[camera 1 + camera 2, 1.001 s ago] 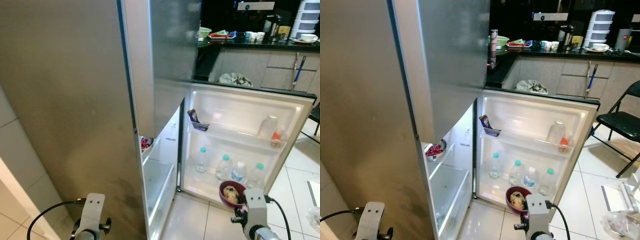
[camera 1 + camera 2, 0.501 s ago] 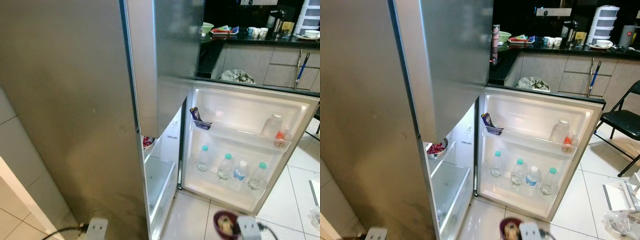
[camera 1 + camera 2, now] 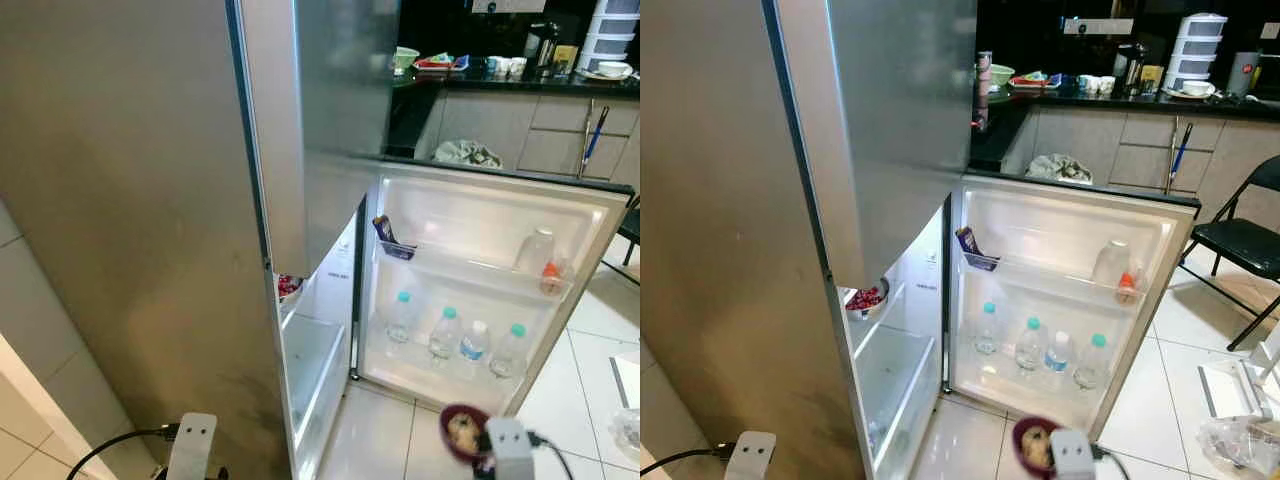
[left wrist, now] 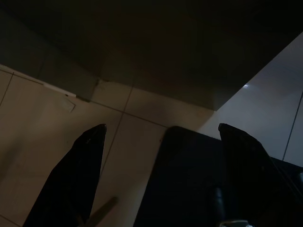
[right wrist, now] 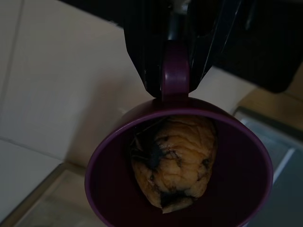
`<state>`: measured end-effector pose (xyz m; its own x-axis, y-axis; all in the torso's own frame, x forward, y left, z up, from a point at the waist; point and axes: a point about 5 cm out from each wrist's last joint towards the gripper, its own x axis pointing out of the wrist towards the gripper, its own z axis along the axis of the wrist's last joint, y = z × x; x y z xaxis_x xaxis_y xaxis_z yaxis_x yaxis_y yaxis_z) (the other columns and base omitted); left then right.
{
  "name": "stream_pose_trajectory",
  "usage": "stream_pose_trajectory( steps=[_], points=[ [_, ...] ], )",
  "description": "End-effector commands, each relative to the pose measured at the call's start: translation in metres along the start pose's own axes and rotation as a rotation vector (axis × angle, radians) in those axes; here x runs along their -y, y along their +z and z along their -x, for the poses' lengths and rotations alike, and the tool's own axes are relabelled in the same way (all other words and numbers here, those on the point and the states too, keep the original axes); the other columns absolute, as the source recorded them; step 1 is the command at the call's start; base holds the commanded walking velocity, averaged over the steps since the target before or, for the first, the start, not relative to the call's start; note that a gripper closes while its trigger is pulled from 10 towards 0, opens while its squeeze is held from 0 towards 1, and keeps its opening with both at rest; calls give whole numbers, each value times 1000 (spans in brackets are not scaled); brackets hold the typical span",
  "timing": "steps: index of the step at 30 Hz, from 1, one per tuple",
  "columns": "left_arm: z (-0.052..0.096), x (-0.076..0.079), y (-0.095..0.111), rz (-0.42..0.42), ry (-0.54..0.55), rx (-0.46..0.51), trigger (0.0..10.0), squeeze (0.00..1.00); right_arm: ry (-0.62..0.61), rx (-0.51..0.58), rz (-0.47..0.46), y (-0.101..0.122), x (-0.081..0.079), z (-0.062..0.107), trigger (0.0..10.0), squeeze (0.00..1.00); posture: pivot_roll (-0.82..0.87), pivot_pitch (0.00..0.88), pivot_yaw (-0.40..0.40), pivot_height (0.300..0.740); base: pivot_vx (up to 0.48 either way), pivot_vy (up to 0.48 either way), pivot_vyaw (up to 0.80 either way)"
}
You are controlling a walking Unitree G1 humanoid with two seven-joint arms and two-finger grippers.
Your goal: Restocking fridge
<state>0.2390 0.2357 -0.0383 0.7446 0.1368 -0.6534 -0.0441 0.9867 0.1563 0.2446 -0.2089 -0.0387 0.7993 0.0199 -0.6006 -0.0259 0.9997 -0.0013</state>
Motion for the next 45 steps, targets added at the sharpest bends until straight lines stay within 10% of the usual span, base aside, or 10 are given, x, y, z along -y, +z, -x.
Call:
stream_pose_trajectory(
  steps=[1, 45],
  points=[
    [3, 2, -14, -17, -7, -56, 10000, 0, -14, 30, -11, 7, 0, -2, 10000, 0, -44, 15, 30, 734, 0, 0, 0],
    [2, 9, -13, -62, -19, -51, 10000, 0, -22, -17, -43, -4, -10, -1, 10000, 0, 53, 0, 4, 734, 0, 0, 0]
  ],
)
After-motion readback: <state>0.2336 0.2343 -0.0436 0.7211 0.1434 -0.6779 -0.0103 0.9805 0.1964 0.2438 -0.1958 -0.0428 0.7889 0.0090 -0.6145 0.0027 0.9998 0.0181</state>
